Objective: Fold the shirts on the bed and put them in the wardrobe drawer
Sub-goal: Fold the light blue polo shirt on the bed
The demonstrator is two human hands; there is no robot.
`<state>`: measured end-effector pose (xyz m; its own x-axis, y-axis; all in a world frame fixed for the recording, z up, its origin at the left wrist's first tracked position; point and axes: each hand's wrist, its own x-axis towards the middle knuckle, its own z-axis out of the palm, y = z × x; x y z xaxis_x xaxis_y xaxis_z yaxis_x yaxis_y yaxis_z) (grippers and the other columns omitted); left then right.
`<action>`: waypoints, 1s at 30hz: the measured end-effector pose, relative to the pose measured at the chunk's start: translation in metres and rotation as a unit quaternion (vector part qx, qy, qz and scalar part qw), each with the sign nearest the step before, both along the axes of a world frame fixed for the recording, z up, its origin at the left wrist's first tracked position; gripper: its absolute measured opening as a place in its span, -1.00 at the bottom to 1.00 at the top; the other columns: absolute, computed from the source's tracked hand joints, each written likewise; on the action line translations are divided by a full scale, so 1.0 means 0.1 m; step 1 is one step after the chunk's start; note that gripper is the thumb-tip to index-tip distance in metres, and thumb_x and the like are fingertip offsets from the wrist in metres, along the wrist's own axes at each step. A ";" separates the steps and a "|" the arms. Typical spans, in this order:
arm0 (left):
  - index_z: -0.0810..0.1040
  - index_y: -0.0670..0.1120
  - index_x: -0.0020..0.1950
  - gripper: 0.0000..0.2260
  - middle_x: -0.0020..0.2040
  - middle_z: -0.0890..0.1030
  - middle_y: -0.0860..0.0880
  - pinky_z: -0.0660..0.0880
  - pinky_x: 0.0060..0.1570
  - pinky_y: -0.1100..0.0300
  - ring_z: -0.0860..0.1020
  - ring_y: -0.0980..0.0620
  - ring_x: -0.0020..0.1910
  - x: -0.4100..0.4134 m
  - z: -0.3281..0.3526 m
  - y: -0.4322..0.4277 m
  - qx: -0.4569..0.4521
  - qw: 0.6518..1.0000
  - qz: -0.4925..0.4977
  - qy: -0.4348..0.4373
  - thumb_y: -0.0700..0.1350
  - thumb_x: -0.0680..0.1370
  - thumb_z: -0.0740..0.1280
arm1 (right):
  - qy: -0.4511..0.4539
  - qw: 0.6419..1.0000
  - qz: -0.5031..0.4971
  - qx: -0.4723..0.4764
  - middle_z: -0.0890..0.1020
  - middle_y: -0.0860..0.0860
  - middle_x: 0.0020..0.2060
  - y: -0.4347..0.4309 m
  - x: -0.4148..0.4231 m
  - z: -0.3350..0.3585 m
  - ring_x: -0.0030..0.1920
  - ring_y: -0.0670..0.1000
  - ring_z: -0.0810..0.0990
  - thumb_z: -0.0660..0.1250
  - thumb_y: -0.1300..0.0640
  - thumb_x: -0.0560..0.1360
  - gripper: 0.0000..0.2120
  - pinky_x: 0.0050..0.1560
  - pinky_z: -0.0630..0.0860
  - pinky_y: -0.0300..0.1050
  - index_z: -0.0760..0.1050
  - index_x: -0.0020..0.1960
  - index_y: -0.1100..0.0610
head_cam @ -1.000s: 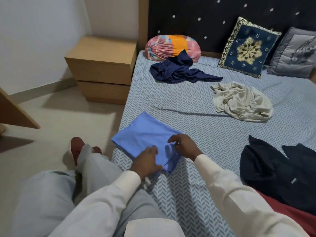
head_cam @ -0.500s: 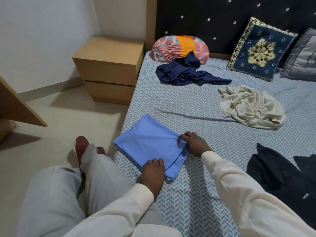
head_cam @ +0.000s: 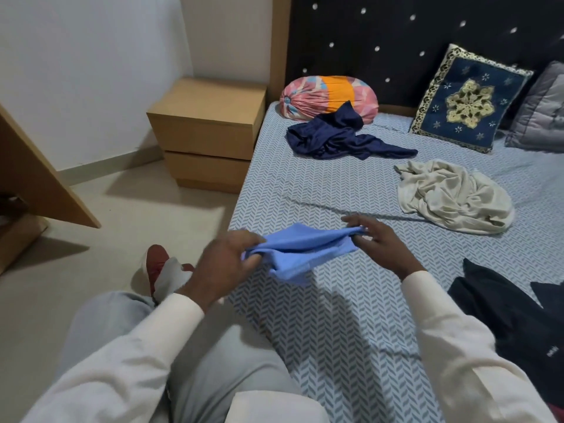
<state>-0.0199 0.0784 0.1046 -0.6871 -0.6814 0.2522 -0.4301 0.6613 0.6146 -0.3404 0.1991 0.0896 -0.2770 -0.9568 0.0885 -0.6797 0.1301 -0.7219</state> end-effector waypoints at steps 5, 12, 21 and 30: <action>0.66 -0.02 -0.05 -0.78 -0.11 0.68 0.12 0.49 -0.09 0.37 0.60 0.20 -0.14 0.18 0.48 -0.06 0.092 0.987 -0.005 0.131 -0.30 0.42 0.41 | -0.159 0.985 0.054 -0.050 0.62 0.05 -0.20 0.46 0.22 0.57 -0.16 -0.06 0.56 0.35 0.24 0.51 -0.95 -0.16 0.45 -0.18 0.56 -0.03 0.18; 0.66 -0.05 -0.01 -0.90 -0.08 0.69 0.06 0.54 -0.07 0.25 0.62 0.13 -0.10 -0.23 0.07 -0.38 0.226 0.965 -0.033 0.126 -0.21 0.54 0.39 | -0.282 0.958 -0.028 -0.044 0.69 0.12 -0.01 0.35 0.10 0.19 -0.03 -0.03 0.63 0.24 0.41 0.56 -0.75 -0.07 0.56 -0.19 0.55 0.19 0.26; 0.58 -0.03 0.05 -0.82 -0.04 0.66 -0.02 0.54 0.05 0.04 0.61 -0.05 0.00 -1.04 -0.76 -1.07 0.306 0.941 0.125 0.070 -0.04 0.47 0.40 | -0.290 0.933 -0.210 0.027 0.70 0.04 -0.04 -0.44 -0.27 -0.62 -0.03 0.05 0.66 0.38 0.04 0.50 -0.86 -0.15 0.58 0.01 0.61 0.04 0.01; 0.55 -0.20 0.12 -0.39 0.06 0.63 -0.19 0.49 -0.19 0.15 0.61 -0.13 -0.01 -0.70 -1.31 -0.43 0.390 0.888 0.145 -0.195 0.27 0.32 0.41 | -0.271 0.876 -0.299 0.264 0.45 0.09 -0.37 0.12 0.14 -1.02 -0.47 0.03 0.42 0.51 -0.11 0.39 -0.57 -0.56 0.34 -0.24 0.38 -0.04 0.15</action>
<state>-0.0899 0.0352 -0.0260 -0.3855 -0.7063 -0.5937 -0.7937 -0.0742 0.6037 -0.3264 0.2112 -0.0124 -0.6068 -0.4948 -0.6221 0.0481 0.7584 -0.6501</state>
